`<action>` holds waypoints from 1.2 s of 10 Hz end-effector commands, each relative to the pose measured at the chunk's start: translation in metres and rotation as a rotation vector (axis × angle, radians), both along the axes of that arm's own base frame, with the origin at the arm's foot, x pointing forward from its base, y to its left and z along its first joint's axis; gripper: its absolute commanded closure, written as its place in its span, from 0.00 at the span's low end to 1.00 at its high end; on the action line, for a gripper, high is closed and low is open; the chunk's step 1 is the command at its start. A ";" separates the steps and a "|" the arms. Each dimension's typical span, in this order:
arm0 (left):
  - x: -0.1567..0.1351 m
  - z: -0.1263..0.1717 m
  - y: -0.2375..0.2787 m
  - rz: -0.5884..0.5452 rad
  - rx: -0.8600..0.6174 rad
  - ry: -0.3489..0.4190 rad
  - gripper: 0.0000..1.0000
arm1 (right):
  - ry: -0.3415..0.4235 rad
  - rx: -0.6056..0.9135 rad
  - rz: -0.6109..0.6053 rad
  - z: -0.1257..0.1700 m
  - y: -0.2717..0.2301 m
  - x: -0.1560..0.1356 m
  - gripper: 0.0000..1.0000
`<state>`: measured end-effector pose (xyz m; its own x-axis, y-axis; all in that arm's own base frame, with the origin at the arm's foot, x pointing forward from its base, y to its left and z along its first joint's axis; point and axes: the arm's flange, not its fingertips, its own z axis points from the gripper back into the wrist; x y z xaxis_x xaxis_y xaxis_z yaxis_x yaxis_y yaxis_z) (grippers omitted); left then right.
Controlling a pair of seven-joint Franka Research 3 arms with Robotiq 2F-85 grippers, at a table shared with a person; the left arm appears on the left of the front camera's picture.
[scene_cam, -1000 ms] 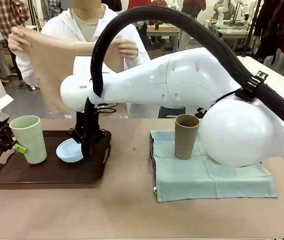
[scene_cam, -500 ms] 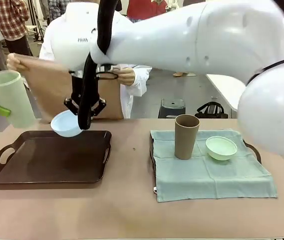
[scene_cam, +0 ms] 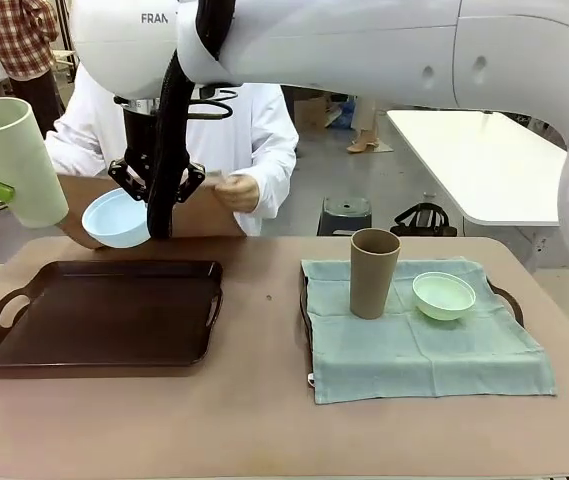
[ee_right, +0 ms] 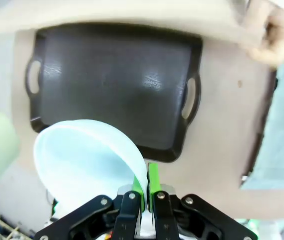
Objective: Set up a tray with a mat and arrange the tableware.
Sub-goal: Pick up the Picnic Bowl and Reusable plastic cup from the Handle tray in front of the human's position and hold them in the air, then place the Picnic Bowl and Reusable plastic cup back onto the Handle tray in front of the human's position.
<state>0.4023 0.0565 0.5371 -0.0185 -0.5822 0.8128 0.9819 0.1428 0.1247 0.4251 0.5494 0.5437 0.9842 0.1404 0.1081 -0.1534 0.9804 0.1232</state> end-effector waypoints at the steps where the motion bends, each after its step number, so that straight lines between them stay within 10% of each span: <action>1: -0.001 0.006 0.001 -0.013 -0.001 -0.012 1.00 | 0.001 0.001 0.003 0.004 0.001 -0.001 1.00; 12: -0.001 0.006 0.001 -0.013 -0.001 -0.012 1.00 | 0.001 0.001 0.003 0.004 0.001 -0.001 1.00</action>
